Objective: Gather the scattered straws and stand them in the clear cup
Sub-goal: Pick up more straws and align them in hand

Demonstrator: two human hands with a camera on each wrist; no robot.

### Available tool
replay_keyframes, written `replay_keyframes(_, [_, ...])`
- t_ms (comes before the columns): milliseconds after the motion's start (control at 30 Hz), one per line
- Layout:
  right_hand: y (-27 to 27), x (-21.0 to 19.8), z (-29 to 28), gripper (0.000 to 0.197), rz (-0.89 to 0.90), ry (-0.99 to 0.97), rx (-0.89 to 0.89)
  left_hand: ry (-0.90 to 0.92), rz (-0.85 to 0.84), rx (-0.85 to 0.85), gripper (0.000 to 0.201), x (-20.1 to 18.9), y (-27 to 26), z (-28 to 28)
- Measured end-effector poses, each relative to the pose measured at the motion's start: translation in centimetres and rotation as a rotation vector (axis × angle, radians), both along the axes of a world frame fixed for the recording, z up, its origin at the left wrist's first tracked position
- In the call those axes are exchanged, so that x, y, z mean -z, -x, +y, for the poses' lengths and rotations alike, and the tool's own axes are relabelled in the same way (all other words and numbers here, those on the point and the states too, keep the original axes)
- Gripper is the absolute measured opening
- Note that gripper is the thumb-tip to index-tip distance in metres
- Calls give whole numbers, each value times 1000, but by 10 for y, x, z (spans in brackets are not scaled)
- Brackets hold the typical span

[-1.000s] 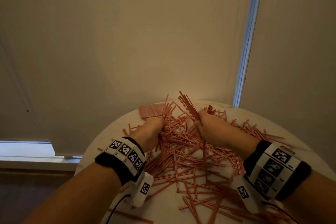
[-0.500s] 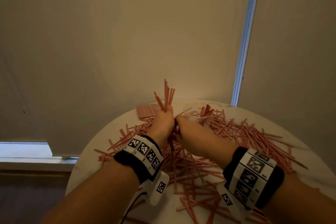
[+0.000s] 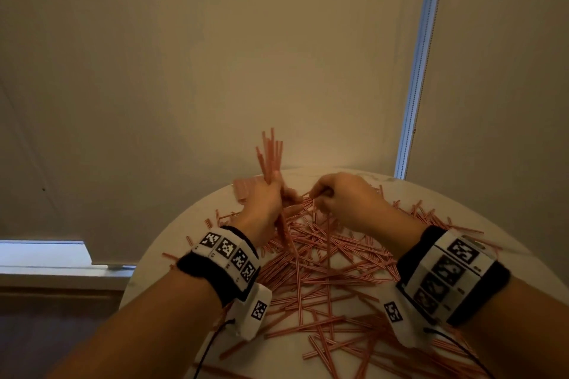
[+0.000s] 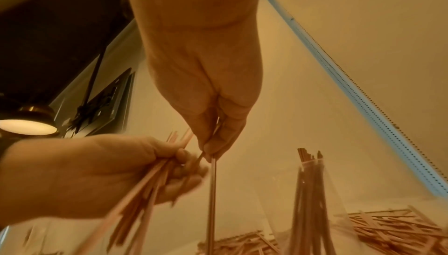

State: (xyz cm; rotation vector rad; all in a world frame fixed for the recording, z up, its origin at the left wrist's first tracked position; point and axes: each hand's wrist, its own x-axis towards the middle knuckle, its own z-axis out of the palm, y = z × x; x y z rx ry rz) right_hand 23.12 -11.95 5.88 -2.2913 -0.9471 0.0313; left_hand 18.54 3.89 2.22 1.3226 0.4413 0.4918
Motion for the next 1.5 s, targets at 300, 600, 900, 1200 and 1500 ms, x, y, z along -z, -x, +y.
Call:
replay_keyframes(300, [-12,-25,19,21,-48,-252,89,-189,-1,190,36,-5,4,-43])
replay_keyframes(600, [7,-9,4,60,199,146,-86,8,-208,-9,45,0,-9,-17])
replay_keyframes(900, [14,5,4,16,327,141,-216,-136,-197,94,46,6,-12,-16])
replay_keyframes(1200, [-16,-46,-10,51,51,-457,182,-778,79,431,37,1,14,-24])
replay_keyframes(1500, [-10,-27,5,58,99,-110,-1,-975,39,380,34,-12,10,-45])
